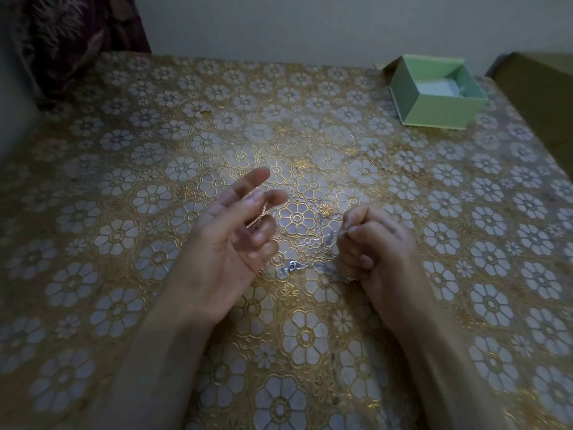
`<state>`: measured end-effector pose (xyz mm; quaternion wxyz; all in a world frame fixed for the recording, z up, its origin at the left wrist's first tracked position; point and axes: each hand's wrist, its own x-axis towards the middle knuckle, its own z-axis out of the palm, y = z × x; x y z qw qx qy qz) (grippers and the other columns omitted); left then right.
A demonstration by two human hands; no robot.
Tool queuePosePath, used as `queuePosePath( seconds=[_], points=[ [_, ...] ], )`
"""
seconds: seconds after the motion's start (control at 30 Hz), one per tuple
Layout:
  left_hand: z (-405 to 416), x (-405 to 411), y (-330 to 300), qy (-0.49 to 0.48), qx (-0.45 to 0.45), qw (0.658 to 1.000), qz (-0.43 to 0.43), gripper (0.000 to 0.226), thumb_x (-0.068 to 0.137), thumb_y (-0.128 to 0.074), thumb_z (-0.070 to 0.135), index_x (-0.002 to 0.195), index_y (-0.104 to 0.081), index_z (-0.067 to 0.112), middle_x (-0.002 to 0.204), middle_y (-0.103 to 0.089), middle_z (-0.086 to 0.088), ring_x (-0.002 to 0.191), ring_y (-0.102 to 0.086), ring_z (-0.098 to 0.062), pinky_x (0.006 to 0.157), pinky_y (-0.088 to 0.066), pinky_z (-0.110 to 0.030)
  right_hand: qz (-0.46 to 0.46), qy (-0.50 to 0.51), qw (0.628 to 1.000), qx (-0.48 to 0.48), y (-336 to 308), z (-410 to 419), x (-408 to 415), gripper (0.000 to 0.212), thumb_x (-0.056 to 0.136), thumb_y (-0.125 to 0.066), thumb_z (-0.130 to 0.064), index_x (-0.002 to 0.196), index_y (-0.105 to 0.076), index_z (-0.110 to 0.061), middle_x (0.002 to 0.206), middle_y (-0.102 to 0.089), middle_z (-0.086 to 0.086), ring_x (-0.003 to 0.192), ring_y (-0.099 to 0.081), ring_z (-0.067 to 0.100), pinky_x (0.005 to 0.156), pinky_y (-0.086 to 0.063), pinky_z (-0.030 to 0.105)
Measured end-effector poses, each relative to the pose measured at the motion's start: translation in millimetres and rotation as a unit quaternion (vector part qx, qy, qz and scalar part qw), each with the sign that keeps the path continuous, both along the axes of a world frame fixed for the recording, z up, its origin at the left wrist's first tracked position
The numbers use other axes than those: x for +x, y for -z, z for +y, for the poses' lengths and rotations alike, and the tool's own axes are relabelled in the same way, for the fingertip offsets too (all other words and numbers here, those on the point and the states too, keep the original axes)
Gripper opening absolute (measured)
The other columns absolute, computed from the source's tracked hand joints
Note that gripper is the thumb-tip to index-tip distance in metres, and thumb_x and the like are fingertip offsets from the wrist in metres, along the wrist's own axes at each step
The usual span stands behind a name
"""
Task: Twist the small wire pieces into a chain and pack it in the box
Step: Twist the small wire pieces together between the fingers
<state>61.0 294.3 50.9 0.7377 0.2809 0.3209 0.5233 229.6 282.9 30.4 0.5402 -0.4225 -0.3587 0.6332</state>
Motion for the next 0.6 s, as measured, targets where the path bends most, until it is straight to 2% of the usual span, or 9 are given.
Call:
queuePosePath(
  seconds=[0.1, 0.2, 0.43, 0.5, 0.6],
  points=[
    [0.1, -1.9, 0.3, 0.019, 0.018, 1.000, 0.011, 0.039, 0.076, -0.059, 0.012, 0.114, -0.058, 0.021, 0.100, -0.069, 0.001, 0.046, -0.040, -0.002, 0.037, -0.032, -0.010, -0.031, -0.005, 0.999, 0.012, 0.6, -0.7, -0.5, 0.015, 0.067, -0.049, -0.007, 0.060, -0.055, -0.019, 0.051, -0.035, -0.001, 0.044, -0.023, 0.008, 0.042, -0.020, 0.018],
    [-0.5, -3.1, -0.1, 0.023, 0.039, 0.999, 0.012, 0.039, 0.079, -0.056, 0.012, 0.117, -0.057, 0.024, 0.115, -0.066, 0.000, 0.049, -0.042, -0.001, 0.036, -0.031, -0.009, -0.046, -0.006, 0.999, 0.021, 1.7, -0.9, 1.1, 0.015, 0.069, -0.050, -0.007, 0.062, -0.056, -0.019, 0.051, -0.041, -0.005, 0.043, -0.028, 0.007, 0.042, -0.023, 0.018],
    [0.1, -6.1, -3.4, -0.027, 0.058, 0.998, 0.030, 0.047, 0.083, -0.048, 0.009, 0.125, -0.052, 0.027, 0.112, -0.067, 0.003, 0.049, -0.042, -0.001, 0.036, -0.027, -0.009, -0.158, -0.013, 0.986, 0.051, 0.5, -2.1, -1.7, 0.006, 0.073, -0.057, -0.014, 0.069, -0.056, -0.016, 0.050, -0.041, -0.012, 0.045, -0.031, 0.003, 0.044, -0.026, 0.015],
    [0.2, -7.5, -4.6, -0.044, 0.051, 0.997, 0.028, 0.044, 0.082, -0.047, 0.009, 0.122, -0.054, 0.027, 0.106, -0.067, 0.004, 0.047, -0.041, 0.000, 0.036, -0.027, -0.009, -0.195, -0.012, 0.978, 0.068, -1.0, -2.9, -2.9, 0.011, 0.079, -0.065, -0.014, 0.069, -0.060, -0.016, 0.052, -0.042, -0.010, 0.046, -0.032, 0.003, 0.045, -0.028, 0.014],
    [0.0, -9.2, -4.6, -0.058, 0.046, 0.997, 0.022, 0.036, 0.081, -0.047, 0.010, 0.111, -0.059, 0.025, 0.098, -0.068, 0.004, 0.046, -0.039, 0.000, 0.036, -0.029, -0.009, -0.206, -0.014, 0.976, 0.074, -1.9, -3.8, -4.7, 0.011, 0.080, -0.066, -0.015, 0.070, -0.069, -0.020, 0.054, -0.041, -0.006, 0.047, -0.033, 0.003, 0.044, -0.028, 0.013]
  ],
)
